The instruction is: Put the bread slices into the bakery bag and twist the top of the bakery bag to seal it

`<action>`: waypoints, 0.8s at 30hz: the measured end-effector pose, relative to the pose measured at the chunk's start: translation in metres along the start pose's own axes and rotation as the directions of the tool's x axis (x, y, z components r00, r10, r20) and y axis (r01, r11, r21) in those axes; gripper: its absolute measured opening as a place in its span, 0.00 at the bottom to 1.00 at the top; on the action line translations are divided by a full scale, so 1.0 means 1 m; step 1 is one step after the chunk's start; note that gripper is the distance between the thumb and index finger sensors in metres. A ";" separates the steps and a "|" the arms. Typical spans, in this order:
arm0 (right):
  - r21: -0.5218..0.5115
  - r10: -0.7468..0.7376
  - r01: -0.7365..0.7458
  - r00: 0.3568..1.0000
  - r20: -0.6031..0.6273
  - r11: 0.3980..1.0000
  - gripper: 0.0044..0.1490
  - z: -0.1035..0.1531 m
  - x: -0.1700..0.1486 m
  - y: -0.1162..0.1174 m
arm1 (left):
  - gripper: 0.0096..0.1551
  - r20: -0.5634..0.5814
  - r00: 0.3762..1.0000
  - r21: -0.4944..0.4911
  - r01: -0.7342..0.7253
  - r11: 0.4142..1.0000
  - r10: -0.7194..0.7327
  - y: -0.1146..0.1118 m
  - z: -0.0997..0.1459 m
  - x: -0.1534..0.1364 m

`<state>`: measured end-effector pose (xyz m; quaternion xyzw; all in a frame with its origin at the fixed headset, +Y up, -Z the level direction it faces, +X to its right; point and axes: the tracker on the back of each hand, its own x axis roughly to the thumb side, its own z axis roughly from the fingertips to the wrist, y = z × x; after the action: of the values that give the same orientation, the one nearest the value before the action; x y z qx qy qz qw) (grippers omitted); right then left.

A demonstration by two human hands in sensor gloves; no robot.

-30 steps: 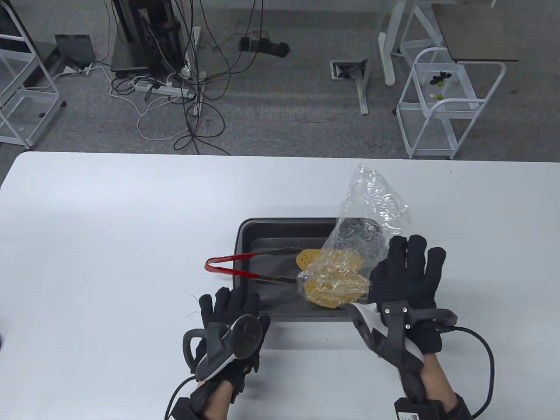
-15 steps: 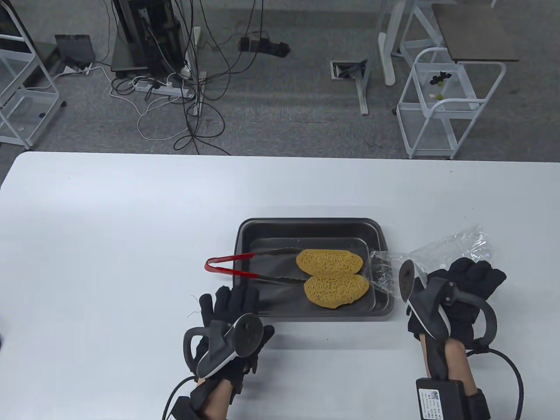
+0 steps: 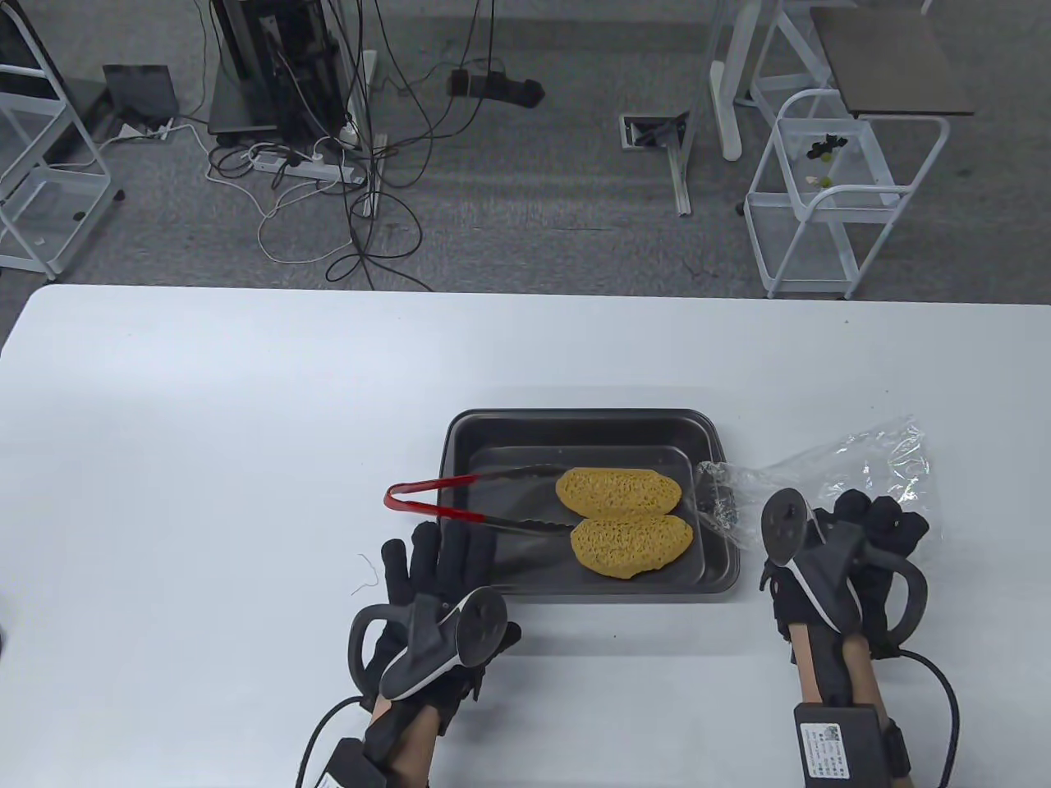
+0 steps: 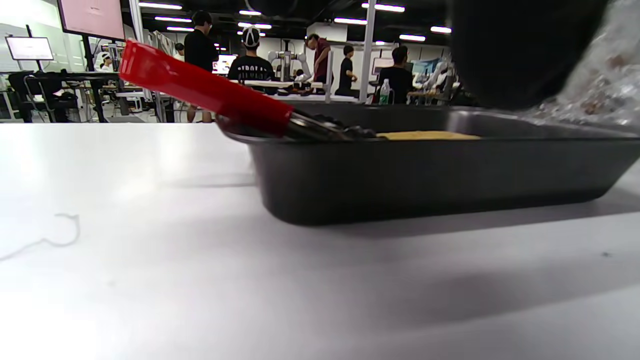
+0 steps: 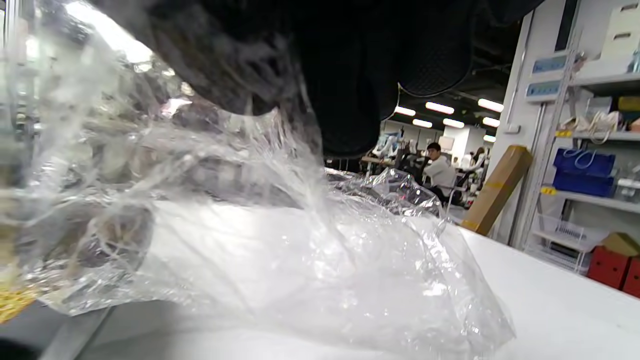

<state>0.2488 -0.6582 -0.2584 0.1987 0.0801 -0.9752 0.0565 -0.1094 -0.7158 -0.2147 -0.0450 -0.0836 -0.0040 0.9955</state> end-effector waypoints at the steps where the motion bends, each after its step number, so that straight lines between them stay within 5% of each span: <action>1: -0.004 -0.010 0.010 1.000 0.001 1.000 0.25 0.000 -0.001 0.000 | 0.68 -0.007 1.000 -0.014 0.016 1.000 -0.016 0.001 -0.004 0.000; 12: 0.025 -0.115 0.115 0.993 0.003 0.993 0.25 -0.002 -0.010 -0.002 | 0.71 -0.019 0.952 -0.278 0.287 0.917 -0.304 0.025 -0.099 -0.005; 24: 0.025 -0.138 0.138 0.990 -0.010 0.990 0.25 -0.005 -0.016 -0.002 | 0.65 -0.004 0.952 -0.387 0.280 0.879 -0.306 -0.005 -0.147 -0.021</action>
<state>0.2654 -0.6545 -0.2563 0.1975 0.0812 -0.9768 -0.0140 -0.1053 -0.7339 -0.3620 -0.2245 -0.0547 -0.1721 0.9576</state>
